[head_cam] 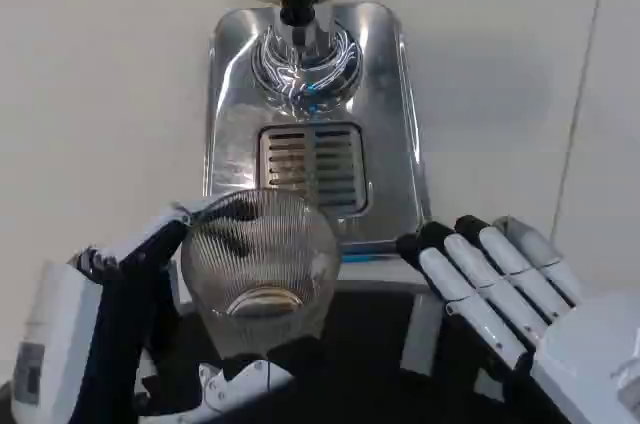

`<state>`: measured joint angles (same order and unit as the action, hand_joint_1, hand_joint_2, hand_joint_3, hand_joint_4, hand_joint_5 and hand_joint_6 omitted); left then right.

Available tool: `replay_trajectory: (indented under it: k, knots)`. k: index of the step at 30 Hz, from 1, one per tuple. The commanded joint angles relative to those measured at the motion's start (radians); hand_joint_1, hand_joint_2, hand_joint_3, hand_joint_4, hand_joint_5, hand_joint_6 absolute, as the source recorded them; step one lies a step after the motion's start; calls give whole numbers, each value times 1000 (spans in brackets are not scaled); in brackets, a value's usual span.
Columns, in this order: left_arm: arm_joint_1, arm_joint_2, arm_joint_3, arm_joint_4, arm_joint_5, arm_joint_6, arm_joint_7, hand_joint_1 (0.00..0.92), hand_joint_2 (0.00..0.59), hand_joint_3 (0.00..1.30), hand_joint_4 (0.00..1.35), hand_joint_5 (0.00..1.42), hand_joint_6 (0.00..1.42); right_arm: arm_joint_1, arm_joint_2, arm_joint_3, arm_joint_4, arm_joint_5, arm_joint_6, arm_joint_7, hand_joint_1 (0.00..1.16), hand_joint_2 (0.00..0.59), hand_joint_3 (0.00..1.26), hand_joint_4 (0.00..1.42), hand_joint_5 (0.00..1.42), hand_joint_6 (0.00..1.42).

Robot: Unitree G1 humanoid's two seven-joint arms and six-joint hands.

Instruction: Grasp the cup under the faucet to collect the drink, then remove the cup.

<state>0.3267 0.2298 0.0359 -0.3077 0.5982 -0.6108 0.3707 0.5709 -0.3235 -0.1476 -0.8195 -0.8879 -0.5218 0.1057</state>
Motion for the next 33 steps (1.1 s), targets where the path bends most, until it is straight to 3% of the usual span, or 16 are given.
replay_trajectory:
  k: [1,11,21,27,33]
  knots:
    - [-3,-11,3,10,-17,-4,-11,661,94,1143,1140,1358,1424,2,6,-3,-8,17,15,5,99,500,0,0,0,0]
    - [-34,-21,10,37,-13,13,-20,660,94,1143,1140,1357,1424,-42,9,39,3,9,64,27,101,507,0,0,0,0]
    - [-163,-34,-7,117,19,78,-13,660,94,1143,1140,1357,1424,-58,23,65,24,2,105,21,116,506,0,0,0,0]
    - [-340,-42,-35,287,57,103,33,662,95,1143,1140,1357,1424,-100,-6,50,49,17,150,51,122,508,0,0,0,0]
    - [-497,-53,-66,494,33,121,75,666,96,1143,1140,1357,1424,-106,-8,45,26,16,182,74,126,510,0,0,0,0]
